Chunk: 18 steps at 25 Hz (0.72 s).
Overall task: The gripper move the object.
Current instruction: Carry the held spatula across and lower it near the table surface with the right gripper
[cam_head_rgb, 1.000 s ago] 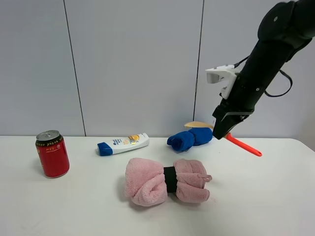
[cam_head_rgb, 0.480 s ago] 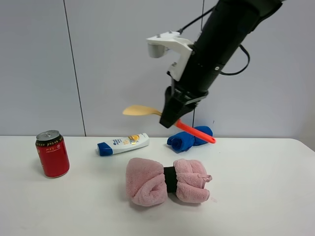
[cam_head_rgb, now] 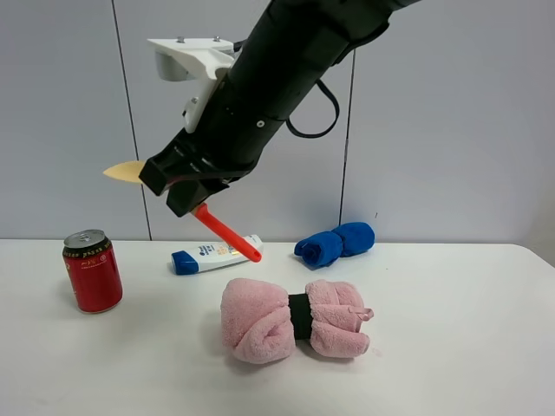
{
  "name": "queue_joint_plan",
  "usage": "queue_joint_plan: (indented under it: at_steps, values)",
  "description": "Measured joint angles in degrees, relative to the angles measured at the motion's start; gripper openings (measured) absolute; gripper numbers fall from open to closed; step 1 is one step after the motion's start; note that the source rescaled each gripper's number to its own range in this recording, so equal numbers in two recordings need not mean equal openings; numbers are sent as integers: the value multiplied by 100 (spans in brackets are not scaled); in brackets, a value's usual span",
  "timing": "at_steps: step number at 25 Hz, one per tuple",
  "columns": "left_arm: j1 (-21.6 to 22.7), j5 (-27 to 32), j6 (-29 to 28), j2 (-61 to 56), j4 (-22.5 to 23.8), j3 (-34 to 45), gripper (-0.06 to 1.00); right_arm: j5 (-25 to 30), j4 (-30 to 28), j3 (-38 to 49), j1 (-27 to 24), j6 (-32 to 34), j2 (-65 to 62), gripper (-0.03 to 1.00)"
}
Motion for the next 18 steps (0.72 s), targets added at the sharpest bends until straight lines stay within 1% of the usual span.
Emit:
queue_joint_plan:
  at_steps: [8,18]
  values:
    - [0,0,0,0,0,0,100,420,0,-897,174,235,1063,0]
    - [0,0,0,0,0,0,100,641,-10,-1759,203,320,2215,0]
